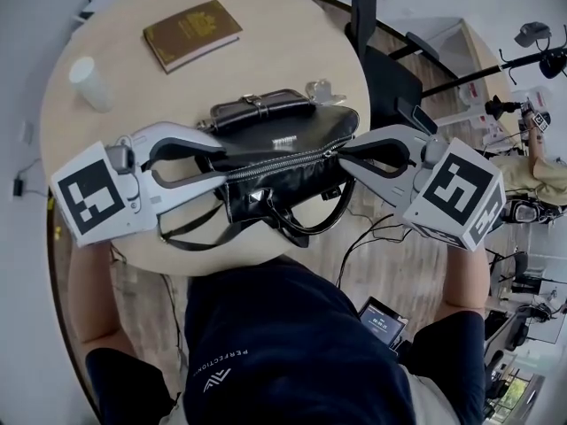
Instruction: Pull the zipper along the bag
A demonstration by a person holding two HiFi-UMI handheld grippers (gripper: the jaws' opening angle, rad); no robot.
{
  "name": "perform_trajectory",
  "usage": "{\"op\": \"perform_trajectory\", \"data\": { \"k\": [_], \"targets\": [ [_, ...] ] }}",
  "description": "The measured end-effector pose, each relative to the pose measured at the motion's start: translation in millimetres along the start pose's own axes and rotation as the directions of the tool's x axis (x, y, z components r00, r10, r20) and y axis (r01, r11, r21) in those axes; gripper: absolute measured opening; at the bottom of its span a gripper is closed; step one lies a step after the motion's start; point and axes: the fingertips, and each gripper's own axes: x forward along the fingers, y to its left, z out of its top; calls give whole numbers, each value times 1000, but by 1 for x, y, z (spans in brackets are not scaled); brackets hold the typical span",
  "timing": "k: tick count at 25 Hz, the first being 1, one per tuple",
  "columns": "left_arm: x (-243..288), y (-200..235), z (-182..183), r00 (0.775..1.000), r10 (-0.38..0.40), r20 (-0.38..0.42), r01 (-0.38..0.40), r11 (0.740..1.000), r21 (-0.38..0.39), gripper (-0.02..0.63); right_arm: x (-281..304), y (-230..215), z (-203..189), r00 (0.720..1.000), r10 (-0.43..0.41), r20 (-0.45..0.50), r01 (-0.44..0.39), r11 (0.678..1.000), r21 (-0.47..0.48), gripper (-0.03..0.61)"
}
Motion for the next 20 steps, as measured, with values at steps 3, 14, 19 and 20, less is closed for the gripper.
{"op": "perform_trajectory", "data": {
  "k": [3,14,19,20],
  "targets": [
    [-1,1,1,1000,10,-16,-10,1000,-2,118,-4,-6,-4,1000,-10,4,10,1000,7,14],
    [-5,2,1,999,24,-29,-25,999,-30,115,-11,-20,-19,998,25,51,-28,999,46,15],
    [-5,3,1,999,27,-25,-28,999,-45,115,-14,-25,-27,997,31,66,-34,998,52,15],
    [-6,3,1,999,27,-23,-29,998,-49,114,-14,-25,-28,997,32,70,-36,998,54,15]
  ]
}}
